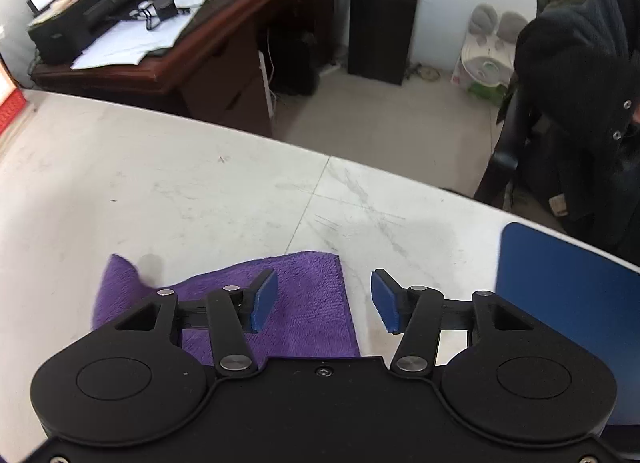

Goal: Fold towel
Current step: 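Move the right gripper to a corner of the folded towel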

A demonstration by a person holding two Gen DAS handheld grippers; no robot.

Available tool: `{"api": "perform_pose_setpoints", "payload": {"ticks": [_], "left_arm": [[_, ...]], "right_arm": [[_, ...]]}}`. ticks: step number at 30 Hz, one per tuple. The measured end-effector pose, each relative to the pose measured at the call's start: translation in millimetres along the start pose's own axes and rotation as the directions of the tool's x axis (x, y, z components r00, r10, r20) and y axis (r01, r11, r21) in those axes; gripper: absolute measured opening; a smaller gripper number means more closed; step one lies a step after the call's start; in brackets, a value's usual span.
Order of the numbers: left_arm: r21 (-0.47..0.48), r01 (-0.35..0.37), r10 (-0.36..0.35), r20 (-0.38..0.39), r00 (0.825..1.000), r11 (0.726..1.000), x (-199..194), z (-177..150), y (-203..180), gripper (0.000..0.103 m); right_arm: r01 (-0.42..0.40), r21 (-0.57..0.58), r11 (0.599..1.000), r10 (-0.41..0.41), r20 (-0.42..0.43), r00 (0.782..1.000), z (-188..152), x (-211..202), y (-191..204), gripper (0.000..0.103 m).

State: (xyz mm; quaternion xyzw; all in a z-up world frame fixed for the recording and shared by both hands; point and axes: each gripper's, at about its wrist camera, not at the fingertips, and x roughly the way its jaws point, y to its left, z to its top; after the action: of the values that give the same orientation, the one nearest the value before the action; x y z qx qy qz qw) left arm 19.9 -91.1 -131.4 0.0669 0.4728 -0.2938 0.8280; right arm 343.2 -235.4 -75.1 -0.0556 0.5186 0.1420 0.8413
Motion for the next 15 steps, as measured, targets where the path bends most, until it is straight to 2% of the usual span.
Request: {"api": "perform_pose_setpoints", "payload": {"ticks": [8, 15], "left_arm": [[0.004, -0.005, 0.005, -0.002, 1.000, 1.000, -0.5, -1.2, -2.6, 0.045], [-0.007, 0.002, -0.002, -0.004, 1.000, 1.000, -1.8, -2.0, -0.2, 0.046]], "right_arm": [[0.040, 0.011, 0.999, -0.039, -0.049, 0.998, -6.3, 20.5, 2.7, 0.049], [0.024, 0.043, 0.999, -0.021, -0.065, 0.998, -6.1, 23.3, -0.8, 0.049]]}}
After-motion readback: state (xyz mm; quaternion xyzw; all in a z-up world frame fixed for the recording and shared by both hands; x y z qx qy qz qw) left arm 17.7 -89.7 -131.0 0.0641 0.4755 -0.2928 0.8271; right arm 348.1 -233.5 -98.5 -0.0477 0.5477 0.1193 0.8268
